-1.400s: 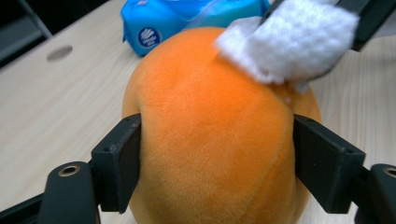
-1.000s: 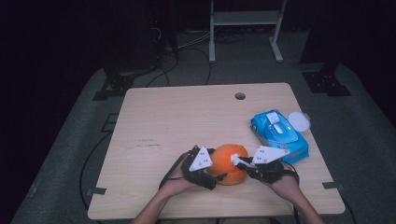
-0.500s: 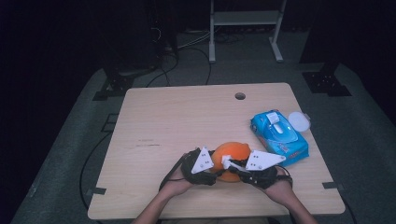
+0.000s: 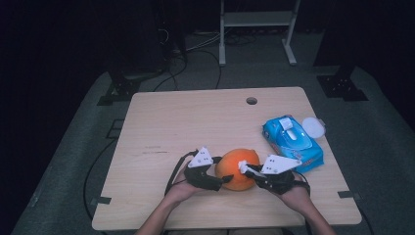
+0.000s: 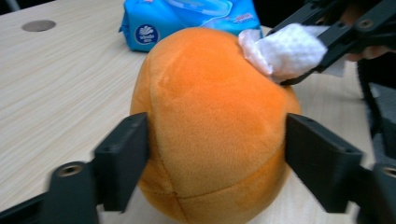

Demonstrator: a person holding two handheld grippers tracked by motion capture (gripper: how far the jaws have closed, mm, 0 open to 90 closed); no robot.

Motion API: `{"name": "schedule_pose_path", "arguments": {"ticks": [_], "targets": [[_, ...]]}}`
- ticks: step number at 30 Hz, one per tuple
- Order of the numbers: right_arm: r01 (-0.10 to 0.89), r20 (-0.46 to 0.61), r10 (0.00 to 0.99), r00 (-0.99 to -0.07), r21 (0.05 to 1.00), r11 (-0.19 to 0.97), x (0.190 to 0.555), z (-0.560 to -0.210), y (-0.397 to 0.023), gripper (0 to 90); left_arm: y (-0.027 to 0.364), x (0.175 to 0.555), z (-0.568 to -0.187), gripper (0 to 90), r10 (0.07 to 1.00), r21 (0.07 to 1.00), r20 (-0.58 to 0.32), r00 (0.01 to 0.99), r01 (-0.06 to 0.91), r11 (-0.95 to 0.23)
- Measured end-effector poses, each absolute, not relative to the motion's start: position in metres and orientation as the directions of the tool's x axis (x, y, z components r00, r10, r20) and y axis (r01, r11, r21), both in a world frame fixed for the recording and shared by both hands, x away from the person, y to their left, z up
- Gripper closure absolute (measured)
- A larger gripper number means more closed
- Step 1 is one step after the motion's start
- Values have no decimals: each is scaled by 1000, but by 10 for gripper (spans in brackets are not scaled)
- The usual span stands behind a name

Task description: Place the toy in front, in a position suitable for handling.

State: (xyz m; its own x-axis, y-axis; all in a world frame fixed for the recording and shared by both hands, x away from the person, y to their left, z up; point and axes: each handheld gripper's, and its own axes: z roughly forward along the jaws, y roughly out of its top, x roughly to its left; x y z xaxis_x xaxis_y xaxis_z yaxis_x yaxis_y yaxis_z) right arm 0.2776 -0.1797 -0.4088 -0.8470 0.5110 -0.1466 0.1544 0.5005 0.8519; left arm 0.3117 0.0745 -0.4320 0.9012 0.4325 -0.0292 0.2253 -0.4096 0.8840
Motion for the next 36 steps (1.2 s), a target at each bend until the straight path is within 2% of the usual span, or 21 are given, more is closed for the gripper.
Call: {"name": "schedule_pose_path", "arguments": {"ticks": [3,7,11,14,16,19,23,26,31,33,34,36], "targets": [[116,-151,466,-872,861,495,269,-402,-165,772,64,300,-428,304,398,866,106,911,112,-487],[59,-200,426,-882,850,523,263,-398,-152,773,55,288,-425,307,351,841,209,913,16,-542],[91,-188,478,-858,861,501,270,-393,-170,772,60,294,-427,276,357,865,150,922,53,-500],[134,-160,524,-837,868,478,276,-395,-189,773,60,306,-430,142,429,872,46,902,173,-457],[148,-138,526,-840,873,465,277,-397,-193,773,59,309,-432,148,428,877,-15,904,218,-428],[138,-151,517,-842,867,479,274,-397,-187,773,56,305,-433,209,420,883,-14,908,209,-421],[131,-122,463,-878,869,477,268,-399,-171,773,51,296,-435,324,382,863,123,916,92,-497],[76,-186,429,-884,848,524,263,-398,-158,773,48,289,-435,350,349,841,200,916,22,-541],[104,-204,521,-829,858,503,272,-387,-183,773,52,293,-437,350,353,849,167,921,48,-527],[136,-189,550,-813,858,496,278,-390,-198,773,53,295,-437,311,361,856,140,922,70,-511],[149,-179,559,-810,859,491,279,-391,-202,773,53,296,-437,278,367,865,112,923,91,-493],[162,-163,567,-808,863,479,280,-393,-207,773,53,301,-436,192,384,888,-12,923,186,-420]]}}
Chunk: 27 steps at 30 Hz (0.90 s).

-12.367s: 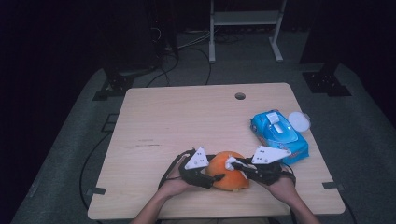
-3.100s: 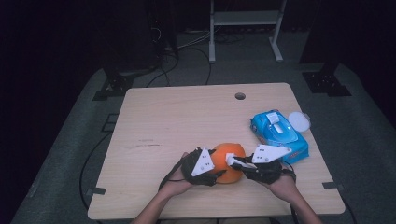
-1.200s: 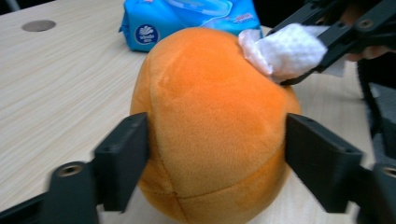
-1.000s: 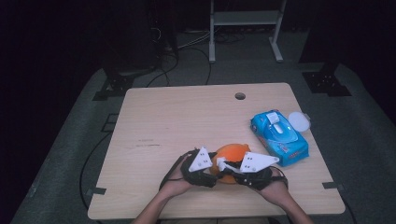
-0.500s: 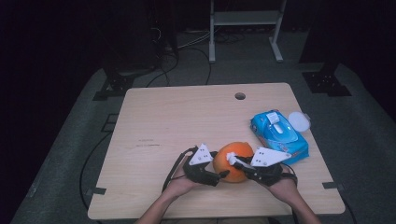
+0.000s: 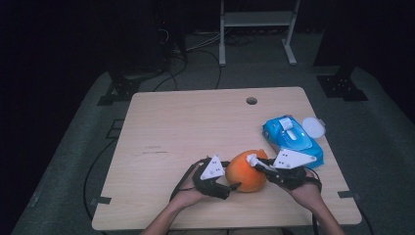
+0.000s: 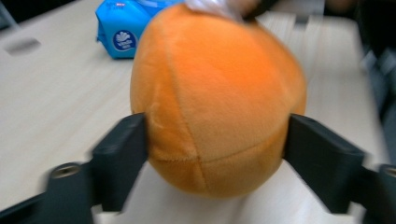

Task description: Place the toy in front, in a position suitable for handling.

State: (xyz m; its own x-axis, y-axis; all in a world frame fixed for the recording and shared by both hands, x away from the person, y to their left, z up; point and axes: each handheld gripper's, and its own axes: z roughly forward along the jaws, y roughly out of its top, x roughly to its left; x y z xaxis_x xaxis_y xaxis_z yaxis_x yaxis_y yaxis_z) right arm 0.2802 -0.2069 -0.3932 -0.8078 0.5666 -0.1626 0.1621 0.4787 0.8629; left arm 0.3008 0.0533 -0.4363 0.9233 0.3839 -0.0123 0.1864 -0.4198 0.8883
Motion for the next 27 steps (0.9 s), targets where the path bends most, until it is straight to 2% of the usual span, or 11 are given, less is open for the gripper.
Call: {"name": "schedule_pose_path", "arguments": {"ticks": [2,5,9,12,15,20,24,25,27], "targets": [[173,-131,552,-824,869,464,279,-394,-207,773,53,304,-436,148,400,895,-107,910,263,-360],[157,-118,501,-857,866,474,274,-397,-192,773,49,305,-439,132,424,880,-112,899,288,-377],[125,-134,465,-875,866,484,266,-394,-174,773,49,295,-434,317,419,902,45,907,143,-407],[70,-193,444,-875,857,511,260,-388,-162,773,42,283,-429,349,377,872,218,900,-6,-490],[56,-227,454,-862,847,529,260,-384,-162,774,44,280,-429,358,348,851,262,900,-45,-524],[116,-196,525,-828,856,504,269,-383,-191,774,51,284,-428,336,337,859,229,913,-26,-512],[143,-165,519,-838,853,502,271,-385,-197,774,46,291,-432,149,369,888,90,925,93,-450],[141,-161,509,-845,852,504,270,-386,-194,774,44,292,-434,125,375,888,65,925,118,-445],[133,-164,488,-857,846,517,266,-387,-184,774,42,289,-436,159,379,889,87,921,99,-447]]}}
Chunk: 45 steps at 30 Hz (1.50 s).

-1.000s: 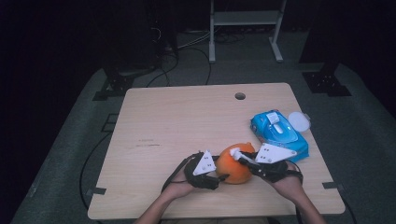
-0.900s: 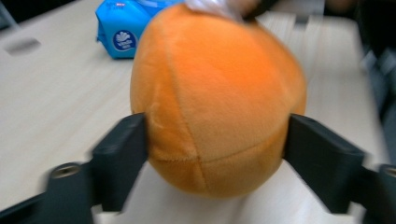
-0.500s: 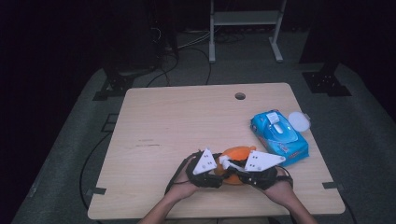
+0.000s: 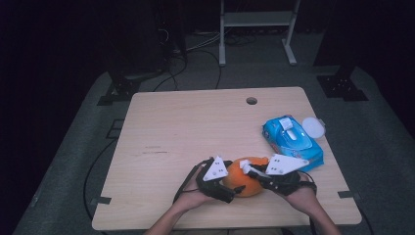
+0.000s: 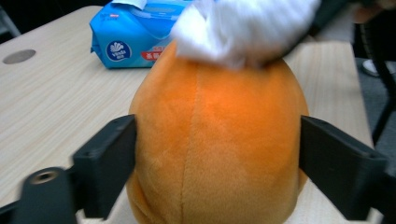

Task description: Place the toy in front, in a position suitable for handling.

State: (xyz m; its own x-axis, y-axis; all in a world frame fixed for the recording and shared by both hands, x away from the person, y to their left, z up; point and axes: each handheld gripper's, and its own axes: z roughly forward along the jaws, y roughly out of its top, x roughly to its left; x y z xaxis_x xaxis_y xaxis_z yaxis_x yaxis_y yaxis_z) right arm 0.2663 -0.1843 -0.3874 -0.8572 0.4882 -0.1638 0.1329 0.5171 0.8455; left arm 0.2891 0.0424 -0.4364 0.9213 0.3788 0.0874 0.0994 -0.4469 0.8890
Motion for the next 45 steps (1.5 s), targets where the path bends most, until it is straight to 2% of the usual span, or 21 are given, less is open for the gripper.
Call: {"name": "schedule_pose_path", "arguments": {"ticks": [3,5,8,12,16,21,23,25,31,34,38,41,45], "targets": [[109,-147,422,-895,845,524,261,-391,-166,773,39,281,-436,251,361,883,162,918,28,-468],[83,-178,401,-899,828,555,258,-392,-158,774,38,277,-435,305,352,869,216,911,-15,-494],[86,-186,429,-884,836,542,261,-386,-166,774,45,280,-430,342,362,878,200,911,-3,-478],[150,-160,510,-845,845,514,271,-381,-193,774,49,284,-428,320,377,890,176,909,17,-456],[167,-144,511,-847,842,513,272,-384,-196,774,46,288,-431,203,376,888,121,918,69,-455],[138,-153,470,-870,838,528,263,-388,-172,773,41,282,-432,219,364,881,171,916,23,-472],[128,-139,442,-886,843,522,260,-388,-165,773,38,275,-432,243,326,868,231,917,-43,-495],[101,-170,424,-890,831,547,258,-387,-159,773,37,274,-431,248,313,857,255,915,-64,-512],[146,-163,493,-854,835,530,268,-383,-180,773,46,286,-432,212,351,898,133,927,37,-439],[155,-156,501,-851,837,524,268,-383,-181,774,40,280,-432,257,344,889,187,920,-9,-459],[130,-157,460,-874,836,533,261,-387,-166,774,37,273,-433,272,314,870,257,914,-78,-487],[134,-154,468,-870,840,525,264,-385,-171,774,41,275,-434,299,308,873,249,918,-75,-483],[166,-157,522,-838,839,518,272,-383,-190,774,43,278,-434,273,309,884,221,925,-56,-464]]}}
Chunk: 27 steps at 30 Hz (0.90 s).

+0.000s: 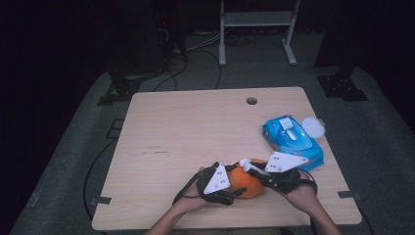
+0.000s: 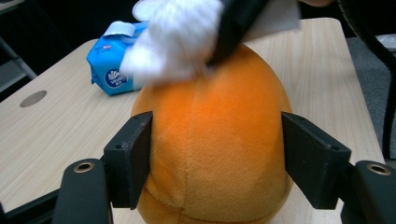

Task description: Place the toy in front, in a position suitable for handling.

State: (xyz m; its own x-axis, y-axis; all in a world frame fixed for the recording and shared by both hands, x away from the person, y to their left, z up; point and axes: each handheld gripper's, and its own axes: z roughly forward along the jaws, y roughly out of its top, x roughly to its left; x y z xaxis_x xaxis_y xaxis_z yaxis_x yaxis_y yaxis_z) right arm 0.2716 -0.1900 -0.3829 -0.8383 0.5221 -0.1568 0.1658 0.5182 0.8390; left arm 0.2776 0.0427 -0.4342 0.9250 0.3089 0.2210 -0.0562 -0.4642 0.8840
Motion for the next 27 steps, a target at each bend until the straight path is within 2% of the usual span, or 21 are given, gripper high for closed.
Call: {"name": "schedule_pose_path", "arguments": {"ticks": [4,5,6,10,14,18,20,22,23,25,27], "targets": [[175,-133,514,-847,844,507,270,-384,-189,773,40,286,-431,103,349,899,118,930,49,-435],[173,-127,507,-853,847,503,269,-385,-186,773,39,287,-433,104,346,895,96,933,71,-440],[159,-134,491,-861,846,509,267,-386,-179,773,38,286,-434,110,342,891,114,933,56,-450],[129,-154,446,-882,831,541,262,-390,-165,773,42,283,-435,233,326,876,151,933,26,-482],[147,-153,482,-863,837,528,267,-385,-181,773,52,289,-433,329,331,877,146,932,33,-480],[200,-110,535,-837,850,487,276,-388,-202,773,62,297,-433,298,348,891,81,934,89,-444],[203,-96,533,-841,857,474,277,-391,-201,773,58,297,-431,187,349,891,66,935,102,-442],[192,-95,515,-852,858,476,274,-391,-192,773,52,295,-428,124,340,892,60,939,103,-441],[194,-78,502,-861,862,467,272,-391,-188,773,49,293,-429,127,335,885,80,939,88,-457],[168,-107,478,-872,852,496,267,-390,-177,773,51,291,-430,221,326,880,119,938,53,-471],[153,-124,470,-874,848,507,266,-388,-176,773,57,293,-431,292,326,883,106,940,62,-465]]}}
